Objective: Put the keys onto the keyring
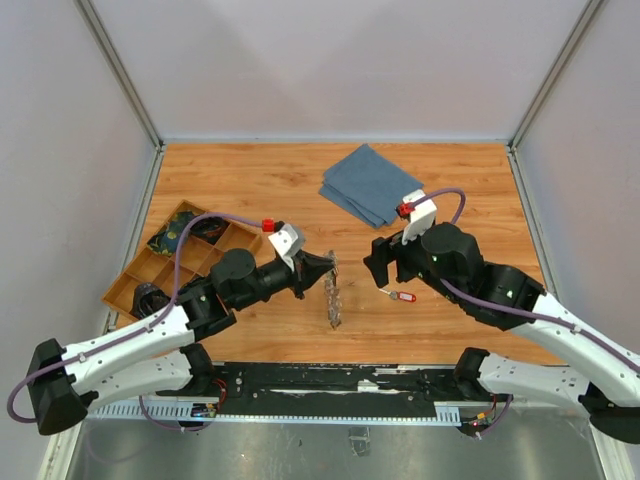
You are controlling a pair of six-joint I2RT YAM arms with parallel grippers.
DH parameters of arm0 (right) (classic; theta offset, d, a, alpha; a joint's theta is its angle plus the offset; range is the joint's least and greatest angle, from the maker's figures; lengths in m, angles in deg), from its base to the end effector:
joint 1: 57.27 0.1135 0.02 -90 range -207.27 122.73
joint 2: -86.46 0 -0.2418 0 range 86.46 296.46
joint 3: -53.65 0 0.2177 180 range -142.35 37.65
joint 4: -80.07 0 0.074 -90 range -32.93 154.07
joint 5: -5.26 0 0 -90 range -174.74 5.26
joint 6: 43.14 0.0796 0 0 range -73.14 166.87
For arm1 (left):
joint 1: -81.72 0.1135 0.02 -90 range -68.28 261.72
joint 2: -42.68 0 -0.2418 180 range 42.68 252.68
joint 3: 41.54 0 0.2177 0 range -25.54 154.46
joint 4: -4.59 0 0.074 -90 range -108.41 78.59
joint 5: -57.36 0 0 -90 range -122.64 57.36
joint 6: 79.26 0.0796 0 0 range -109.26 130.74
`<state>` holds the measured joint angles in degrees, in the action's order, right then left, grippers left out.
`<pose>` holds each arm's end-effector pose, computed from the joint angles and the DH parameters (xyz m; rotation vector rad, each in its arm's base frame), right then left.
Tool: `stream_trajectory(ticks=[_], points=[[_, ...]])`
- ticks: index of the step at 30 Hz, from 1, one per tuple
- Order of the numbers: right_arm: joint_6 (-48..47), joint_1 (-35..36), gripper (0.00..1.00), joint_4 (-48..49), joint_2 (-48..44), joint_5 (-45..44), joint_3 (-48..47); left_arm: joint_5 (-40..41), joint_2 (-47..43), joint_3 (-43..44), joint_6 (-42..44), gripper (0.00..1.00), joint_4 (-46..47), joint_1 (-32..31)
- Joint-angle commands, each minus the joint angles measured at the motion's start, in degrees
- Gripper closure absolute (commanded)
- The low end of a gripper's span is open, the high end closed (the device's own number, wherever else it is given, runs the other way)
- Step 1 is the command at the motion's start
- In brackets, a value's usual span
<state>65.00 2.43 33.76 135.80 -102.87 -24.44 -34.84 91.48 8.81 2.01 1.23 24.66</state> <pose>0.1203 0.1567 0.3565 -0.4662 1.8540 0.6380 0.1235 -0.1962 0.2965 0.7166 1.5207 -0.9115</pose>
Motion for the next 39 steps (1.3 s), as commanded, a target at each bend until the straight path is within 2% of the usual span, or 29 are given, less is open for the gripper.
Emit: stream_trajectory(ticks=[1,4,8,12,19,23,25,30,32,34,35,37,39], points=[[-3.09,-8.75,0.12,-4.23,0.53,3.67,-1.39,-1.94,3.40,4.17,-1.40,0.99,2.01,5.16],[-2.01,-12.66,0.09,-5.44,0.54,7.09,-0.62,-4.97,8.86,6.21,-1.11,0.99,3.88,7.60],[-1.26,-12.95,0.06,-6.55,-0.78,5.49,1.63,-8.89,15.44,10.08,-1.39,0.99,7.80,9.62],[-0.20,-13.05,0.05,-7.69,-1.89,4.69,3.81,-8.45,17.66,10.88,-2.90,0.99,10.97,10.63],[1.97,-13.02,0.05,-8.47,-2.42,5.12,6.41,-0.74,12.83,-3.47,-11.04,0.99,13.40,13.42],[2.16,-13.05,0.04,-8.49,-2.23,5.92,6.85,4.31,9.19,-10.60,-15.66,0.94,11.27,13.47],[2.08,-13.10,0.04,-8.50,-2.15,6.48,6.62,6.71,6.40,-12.95,-17.46,0.87,9.68,13.46],[-1.91,-12.98,0.04,-5.24,-4.86,12.45,8.16,14.62,-0.81,-14.15,-19.30,0.56,2.34,13.46],[0.37,-13.01,0.02,-3.17,-6.58,8.51,9.36,17.73,-3.17,-12.52,-19.23,0.44,-2.36,13.46],[-0.31,-12.95,0.02,-3.34,-7.68,7.51,9.14,20.30,-5.22,-10.97,-19.21,0.18,-6.19,13.46],[-0.58,-12.95,0.02,-3.81,-8.38,7.27,8.63,21.30,-6.06,-10.05,-19.14,0.10,-8.22,13.46],[-0.28,-12.97,0.02,-3.95,-10.17,4.98,8.22,22.41,-7.59,-7.85,-18.74,0.02,-12.12,13.46],[-1.72,-12.96,0.02,-2.64,-12.75,3.64,8.25,23.37,-8.36,-5.27,-18.60,0.00,-16.13,13.46]])
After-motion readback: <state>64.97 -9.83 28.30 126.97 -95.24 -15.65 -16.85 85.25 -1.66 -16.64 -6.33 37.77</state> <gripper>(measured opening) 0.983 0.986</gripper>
